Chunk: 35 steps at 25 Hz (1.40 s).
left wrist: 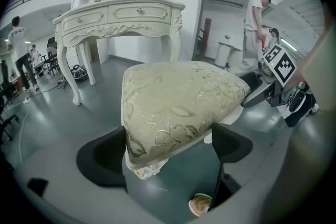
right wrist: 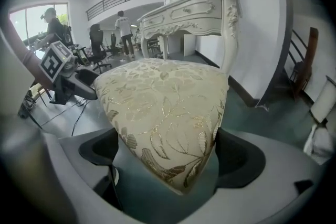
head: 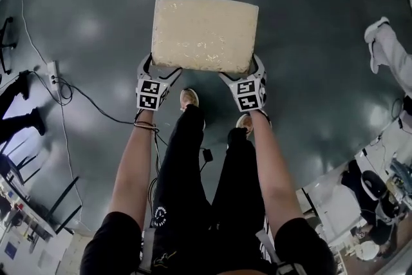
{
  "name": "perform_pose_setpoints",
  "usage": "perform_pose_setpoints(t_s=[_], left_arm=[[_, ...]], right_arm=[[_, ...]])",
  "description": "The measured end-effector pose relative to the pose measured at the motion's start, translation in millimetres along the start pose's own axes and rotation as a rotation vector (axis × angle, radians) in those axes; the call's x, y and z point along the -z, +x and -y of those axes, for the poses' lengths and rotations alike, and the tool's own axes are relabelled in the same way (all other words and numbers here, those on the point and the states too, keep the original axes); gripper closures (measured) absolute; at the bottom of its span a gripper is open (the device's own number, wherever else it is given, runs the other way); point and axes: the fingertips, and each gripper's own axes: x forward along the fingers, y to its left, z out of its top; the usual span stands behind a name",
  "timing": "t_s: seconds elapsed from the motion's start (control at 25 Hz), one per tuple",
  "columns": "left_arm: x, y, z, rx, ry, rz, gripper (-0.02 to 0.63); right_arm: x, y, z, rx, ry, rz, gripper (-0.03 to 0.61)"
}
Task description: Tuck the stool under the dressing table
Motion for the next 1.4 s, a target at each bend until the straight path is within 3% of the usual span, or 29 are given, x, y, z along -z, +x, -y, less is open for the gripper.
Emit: perform_pose_setpoints(t_s=[0.32,0.56,0.8,1.04,1.24,1.4], left_arm=[[15,15,0,0.015,-0.007,-0.079,0.106],[4,4,-15,-0.016,-0.027,-0.059,0.106],[11,14,-1,-0.01,-0.025,-0.08,0.106],[4,16,-16,-0.005,-0.006,-0.08,0.106],[13,22,-2,0.01,0.023,-0.063,0.106],[11,24,-13,0.027,0.038,-0.067,0.106]], right_arm=[[16,14,0,-0.005,0.015,-0.065,-0.008],[-4,15,-7,-0.003,0.013,-0.027,-0.008],[11,13,4,-0.005,0.01,-0.035,-0.008],[0,22,1,-0.001,0.026,-0.03,-0.008],[23,17,0,0.033,0.045,-0.023,-0.008],[18,27,-6,0.04,0.074,-0.014,-0.011]])
